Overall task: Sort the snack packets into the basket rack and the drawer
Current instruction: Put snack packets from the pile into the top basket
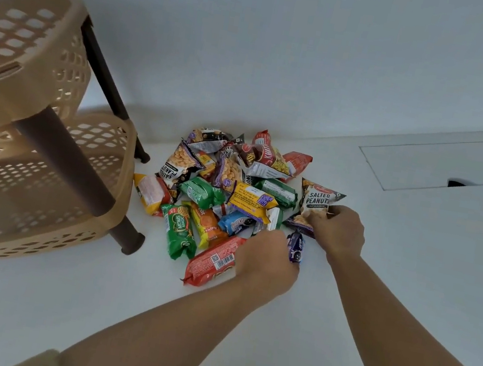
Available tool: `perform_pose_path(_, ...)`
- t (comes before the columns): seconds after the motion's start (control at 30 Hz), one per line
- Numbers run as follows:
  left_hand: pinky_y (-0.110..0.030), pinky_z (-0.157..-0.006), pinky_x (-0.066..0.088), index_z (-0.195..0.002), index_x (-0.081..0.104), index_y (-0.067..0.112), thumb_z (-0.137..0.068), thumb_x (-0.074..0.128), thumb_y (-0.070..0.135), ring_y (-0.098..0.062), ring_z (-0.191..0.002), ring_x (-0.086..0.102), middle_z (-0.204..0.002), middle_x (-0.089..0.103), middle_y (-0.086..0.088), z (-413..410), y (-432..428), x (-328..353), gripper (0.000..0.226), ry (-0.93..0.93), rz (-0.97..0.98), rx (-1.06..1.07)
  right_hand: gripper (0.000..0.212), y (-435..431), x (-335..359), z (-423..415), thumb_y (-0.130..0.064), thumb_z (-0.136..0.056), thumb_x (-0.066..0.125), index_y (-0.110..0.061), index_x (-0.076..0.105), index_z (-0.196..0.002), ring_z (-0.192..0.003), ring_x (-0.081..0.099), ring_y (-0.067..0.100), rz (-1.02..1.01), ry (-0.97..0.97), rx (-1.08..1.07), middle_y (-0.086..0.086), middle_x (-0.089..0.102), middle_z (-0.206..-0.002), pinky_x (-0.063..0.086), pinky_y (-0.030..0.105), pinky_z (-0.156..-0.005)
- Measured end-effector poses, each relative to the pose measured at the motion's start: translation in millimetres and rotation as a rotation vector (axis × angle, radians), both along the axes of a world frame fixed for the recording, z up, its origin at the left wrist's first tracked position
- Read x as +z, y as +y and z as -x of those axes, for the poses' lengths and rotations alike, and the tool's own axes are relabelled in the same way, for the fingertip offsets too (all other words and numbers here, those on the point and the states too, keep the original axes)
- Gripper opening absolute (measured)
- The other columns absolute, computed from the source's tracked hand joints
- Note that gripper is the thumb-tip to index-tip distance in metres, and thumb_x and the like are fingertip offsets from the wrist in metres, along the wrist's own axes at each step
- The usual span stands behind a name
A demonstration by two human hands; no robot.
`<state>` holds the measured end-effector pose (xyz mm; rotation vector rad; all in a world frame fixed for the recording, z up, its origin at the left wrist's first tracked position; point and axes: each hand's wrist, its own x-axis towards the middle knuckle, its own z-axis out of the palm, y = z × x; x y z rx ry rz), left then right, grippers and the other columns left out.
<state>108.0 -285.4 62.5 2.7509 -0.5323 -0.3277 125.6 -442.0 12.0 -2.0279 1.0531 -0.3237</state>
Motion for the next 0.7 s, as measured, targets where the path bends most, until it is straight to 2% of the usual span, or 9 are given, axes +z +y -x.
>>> perform_pose_path(0.2, -0.029, -0.051, 0.039, -0.094, 0.069, 0.022, -0.085, 0.069, 0.031, -0.021, -0.075, 0.059, -0.087, 0.067, 0.000, 10.8, 20.5, 18.3, 0.012, 0.026, 0.046, -0.014, 0.027, 5.1, 6.2, 28.4, -0.048, -0.070, 0.075, -0.025, 0.069, -0.084, -0.070, 0.059, 0.015, 0.036, -0.101, -0.065, -0.009, 0.064, -0.071, 0.037, 0.025, -0.057)
perform_pose_path(0.3, -0.035, -0.062, 0.055, -0.095, 0.072, 0.022, -0.083, 0.070, 0.032, -0.020, -0.076, 0.063, -0.085, 0.070, 0.001, 18.8, 40.6, 27.8, 0.016, 0.060, 0.144, 0.001, 0.023, 9.1, 15.8, 42.6, -0.047, -0.070, 0.074, -0.027, 0.067, -0.079, -0.072, 0.062, 0.016, 0.016, -0.146, -0.087, -0.011, 0.066, -0.072, 0.042, 0.027, -0.061)
perform_pose_path(0.37, -0.038, -0.070, 0.058, -0.098, 0.072, 0.023, -0.081, 0.073, 0.033, -0.018, -0.079, 0.064, -0.089, 0.072, 0.003, 26.6, 59.5, 35.7, 0.020, 0.052, 0.238, 0.017, 0.022, 15.2, 28.2, 53.6, -0.047, -0.069, 0.074, -0.028, 0.066, -0.075, -0.069, 0.062, 0.014, 0.017, -0.180, -0.081, -0.014, 0.066, -0.069, 0.041, 0.025, -0.057)
perform_pose_path(0.43, -0.033, -0.070, 0.057, -0.103, 0.073, 0.024, -0.079, 0.076, 0.034, -0.011, -0.079, 0.064, -0.087, 0.070, 0.011, 34.1, 79.5, 45.6, 0.027, 0.013, 0.331, 0.035, 0.020, 23.4, 42.5, 61.8, -0.046, -0.070, 0.075, -0.028, 0.067, -0.074, -0.067, 0.062, 0.010, 0.025, -0.205, -0.057, -0.017, 0.065, -0.066, 0.038, 0.023, -0.053)
perform_pose_path(0.5, -0.020, -0.059, 0.048, -0.105, 0.073, 0.024, -0.077, 0.079, 0.034, 0.002, -0.069, 0.057, -0.076, 0.059, 0.023, 39.6, 100.3, 58.3, 0.030, -0.051, 0.423, 0.054, 0.019, 33.8, 57.2, 67.7, -0.043, -0.071, 0.076, -0.026, 0.068, -0.073, -0.067, 0.062, 0.010, 0.024, -0.223, -0.026, -0.016, 0.065, -0.065, 0.038, 0.023, -0.053)
perform_pose_path(0.6, -0.008, -0.057, 0.034, -0.098, 0.072, 0.027, -0.078, 0.078, 0.038, 0.005, -0.070, 0.050, -0.077, 0.050, 0.024, 43.8, 133.8, 83.9, 0.025, -0.163, 0.495, 0.060, 0.022, 50.7, 81.4, 72.1, -0.040, -0.072, 0.078, -0.024, 0.064, -0.067, -0.070, 0.062, 0.017, 0.046, -0.298, -0.011, -0.015, 0.064, -0.065, 0.043, 0.028, -0.060)
perform_pose_path(0.67, -0.009, -0.060, 0.035, -0.097, 0.069, 0.030, -0.078, 0.077, 0.040, 0.000, -0.075, 0.051, -0.081, 0.049, 0.022, 43.1, 158.7, 103.2, 0.022, -0.240, 0.535, 0.057, 0.023, 63.0, 95.9, 73.3, -0.039, -0.072, 0.080, -0.021, 0.071, -0.081, -0.081, 0.064, 0.022, 0.059, -0.355, -0.001, -0.006, 0.068, -0.075, 0.048, 0.034, -0.072)
perform_pose_path(0.7, -0.009, -0.063, 0.035, -0.097, 0.068, 0.031, -0.078, 0.077, 0.041, -0.002, -0.077, 0.051, -0.083, 0.048, 0.022, 41.5, 172.0, 112.7, 0.023, -0.284, 0.552, 0.055, 0.031, 71.2, 104.4, 73.8, -0.040, -0.072, 0.081, -0.017, 0.073, -0.091, -0.087, 0.065, 0.024, 0.060, -0.371, 0.006, 0.000, 0.071, -0.084, 0.050, 0.037, -0.077)
